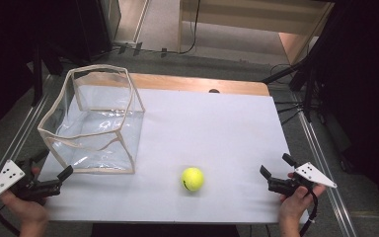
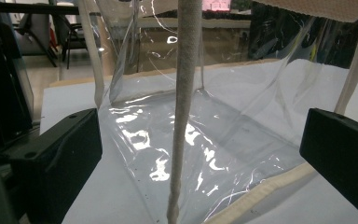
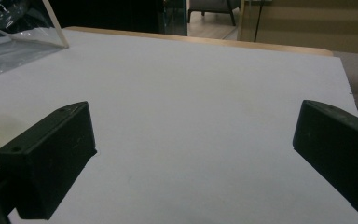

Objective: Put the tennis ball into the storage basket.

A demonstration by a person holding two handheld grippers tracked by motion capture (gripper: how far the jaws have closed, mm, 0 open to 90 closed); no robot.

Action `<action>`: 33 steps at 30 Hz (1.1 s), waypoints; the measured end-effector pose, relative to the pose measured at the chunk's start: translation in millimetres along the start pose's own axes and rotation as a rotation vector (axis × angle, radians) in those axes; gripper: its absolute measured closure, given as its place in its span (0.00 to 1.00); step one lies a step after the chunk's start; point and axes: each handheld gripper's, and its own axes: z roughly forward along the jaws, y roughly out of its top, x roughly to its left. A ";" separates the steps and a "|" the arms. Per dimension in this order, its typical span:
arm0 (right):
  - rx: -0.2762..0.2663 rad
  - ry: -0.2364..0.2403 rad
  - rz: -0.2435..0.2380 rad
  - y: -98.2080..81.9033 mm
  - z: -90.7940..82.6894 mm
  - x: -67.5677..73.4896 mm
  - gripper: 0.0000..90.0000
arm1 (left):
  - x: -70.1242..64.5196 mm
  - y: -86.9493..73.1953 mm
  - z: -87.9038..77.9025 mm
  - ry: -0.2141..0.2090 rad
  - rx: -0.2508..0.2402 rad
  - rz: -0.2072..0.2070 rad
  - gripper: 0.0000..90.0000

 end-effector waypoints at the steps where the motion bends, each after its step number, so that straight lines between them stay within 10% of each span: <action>1: 0.001 -0.001 -0.001 0.2 0.0 0.4 0.00 | 0.2 0.1 0.3 -0.001 0.003 0.005 0.00; 16: 0.020 0.013 -0.023 7.7 4.1 8.6 0.00 | -0.6 -0.6 0.3 -0.006 -0.004 0.003 0.00; 33: 0.091 0.205 -0.118 32.8 27.4 46.1 0.00 | -1.4 -1.2 0.3 -0.007 0.000 0.016 0.00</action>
